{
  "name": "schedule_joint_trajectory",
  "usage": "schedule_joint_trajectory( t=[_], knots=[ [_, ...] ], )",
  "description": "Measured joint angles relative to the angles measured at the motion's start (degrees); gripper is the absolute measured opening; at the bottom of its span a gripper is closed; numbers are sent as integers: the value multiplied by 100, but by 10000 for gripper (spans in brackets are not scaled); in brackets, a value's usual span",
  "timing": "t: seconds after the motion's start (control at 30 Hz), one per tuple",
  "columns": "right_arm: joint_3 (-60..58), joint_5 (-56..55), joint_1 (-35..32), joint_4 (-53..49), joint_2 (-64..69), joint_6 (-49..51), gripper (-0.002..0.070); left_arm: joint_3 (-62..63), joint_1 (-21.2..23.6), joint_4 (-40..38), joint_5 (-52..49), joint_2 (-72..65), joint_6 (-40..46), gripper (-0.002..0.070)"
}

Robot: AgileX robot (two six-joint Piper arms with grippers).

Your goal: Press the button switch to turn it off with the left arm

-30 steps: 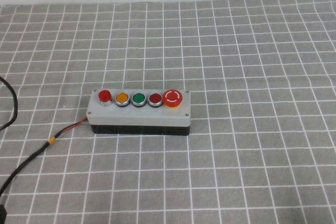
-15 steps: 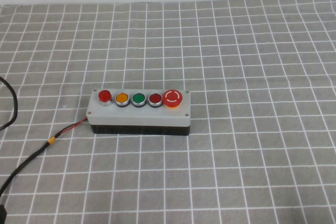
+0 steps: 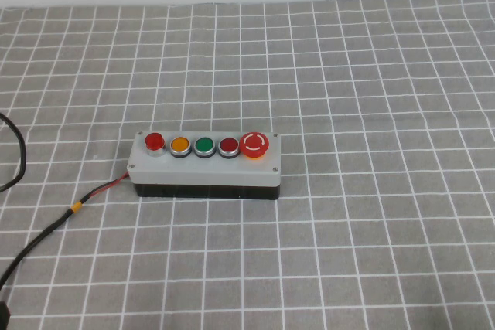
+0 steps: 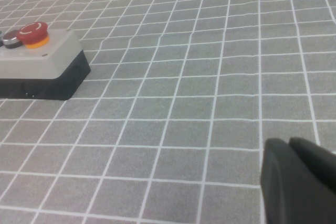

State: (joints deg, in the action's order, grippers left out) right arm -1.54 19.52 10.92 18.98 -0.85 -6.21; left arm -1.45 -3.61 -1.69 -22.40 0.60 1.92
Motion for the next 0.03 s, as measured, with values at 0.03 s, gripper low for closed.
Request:
schedule_joint_trajectory(
  t=[0.03],
  knots=[
    [0, 0, 0, 0, 0, 0, -18, 0, 0, 0, 0, 0, 0, -3]
  ],
)
